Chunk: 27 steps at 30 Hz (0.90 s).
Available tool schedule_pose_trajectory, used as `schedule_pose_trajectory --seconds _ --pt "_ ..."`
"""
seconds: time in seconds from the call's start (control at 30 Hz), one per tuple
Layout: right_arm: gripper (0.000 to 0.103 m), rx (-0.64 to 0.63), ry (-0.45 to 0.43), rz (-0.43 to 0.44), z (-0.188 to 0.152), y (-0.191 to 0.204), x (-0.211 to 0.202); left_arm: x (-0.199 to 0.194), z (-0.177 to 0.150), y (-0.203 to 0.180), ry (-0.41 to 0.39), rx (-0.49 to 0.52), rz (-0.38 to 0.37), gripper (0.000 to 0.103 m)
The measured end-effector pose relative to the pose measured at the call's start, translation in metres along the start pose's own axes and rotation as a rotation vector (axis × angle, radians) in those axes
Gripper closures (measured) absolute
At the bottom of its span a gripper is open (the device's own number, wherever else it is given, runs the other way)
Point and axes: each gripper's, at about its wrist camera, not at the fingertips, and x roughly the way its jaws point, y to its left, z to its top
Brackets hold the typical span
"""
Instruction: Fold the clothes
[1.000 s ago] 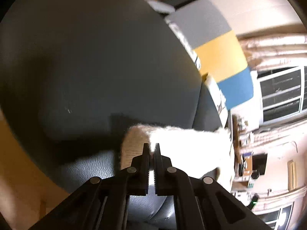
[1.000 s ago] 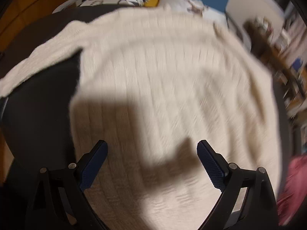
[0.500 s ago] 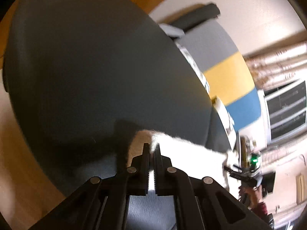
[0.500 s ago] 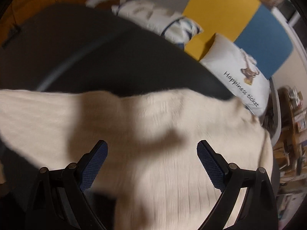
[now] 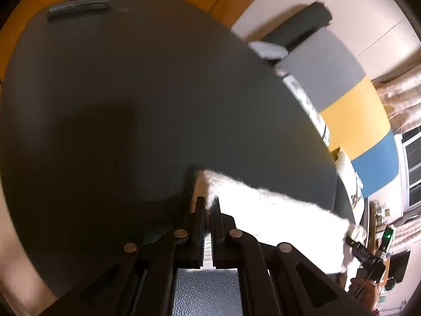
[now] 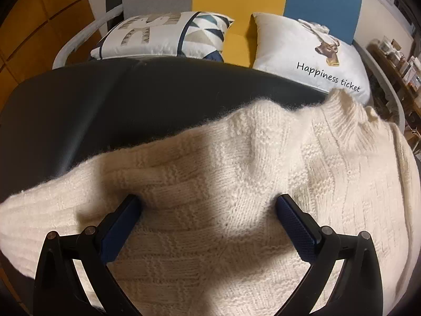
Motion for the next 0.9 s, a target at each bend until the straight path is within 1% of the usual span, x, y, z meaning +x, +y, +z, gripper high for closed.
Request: schedule_pose_trajectory --seconds 0.03,0.07,0.13,0.17,0.2,0.23,0.33,0.4,0.43,0.5,0.6,0.67,0.73,0.77,0.83,0.9 --pt "0.000 -0.004 0.002 0.005 0.000 0.000 0.000 0.008 0.008 0.001 0.008 0.005 0.015 0.101" --pt "0.000 -0.010 0.004 0.012 0.001 0.000 0.000 -0.007 0.000 0.013 0.009 0.018 0.030 0.101" --pt "0.000 -0.024 -0.002 0.042 -0.001 -0.005 -0.012 -0.022 -0.005 0.018 0.005 0.023 0.007 0.100" --pt "0.000 -0.031 -0.005 0.058 -0.002 -0.007 -0.019 -0.026 -0.005 0.019 0.003 0.028 0.011 0.099" --pt "0.000 -0.054 -0.010 0.064 -0.006 -0.009 -0.026 -0.026 -0.004 0.020 0.017 0.042 0.017 0.099" --pt "0.000 -0.081 -0.015 0.069 -0.011 -0.011 -0.034 -0.026 0.005 0.027 0.036 0.052 0.021 0.099" --pt "0.000 -0.152 0.053 0.065 -0.027 -0.010 -0.037 -0.020 0.005 0.034 0.041 0.076 0.042 0.099" --pt "0.000 -0.164 0.098 0.025 -0.033 -0.005 -0.024 -0.017 0.010 0.030 0.034 0.102 0.073 0.100" --pt "0.000 -0.131 0.099 0.041 -0.034 -0.005 -0.017 -0.015 0.015 0.027 0.026 0.109 0.098 0.100" --pt "0.000 -0.066 0.061 0.042 -0.029 -0.006 -0.014 -0.011 0.024 0.023 0.035 0.100 0.116 0.100" --pt "0.000 -0.053 0.060 0.058 -0.023 -0.004 -0.019 -0.011 0.035 0.024 0.065 0.068 0.117 0.099" --pt "0.000 -0.044 0.048 0.104 -0.030 -0.016 -0.037 -0.015 0.039 0.027 0.080 0.045 0.109 0.099" --pt "0.000 -0.051 0.032 0.145 -0.047 -0.033 -0.060 -0.027 0.039 0.036 0.077 0.021 0.095 0.099" --pt "0.000 -0.059 0.027 0.161 -0.056 -0.041 -0.069 -0.035 0.038 0.040 0.060 0.011 0.102 0.099" --pt "0.000 -0.082 0.040 0.142 -0.087 -0.058 -0.082 -0.052 0.034 0.050 0.023 -0.009 0.120 0.099" --pt "0.000 -0.107 0.054 0.117 -0.120 -0.076 -0.095 -0.076 0.020 0.055 -0.011 -0.024 0.058 0.098"
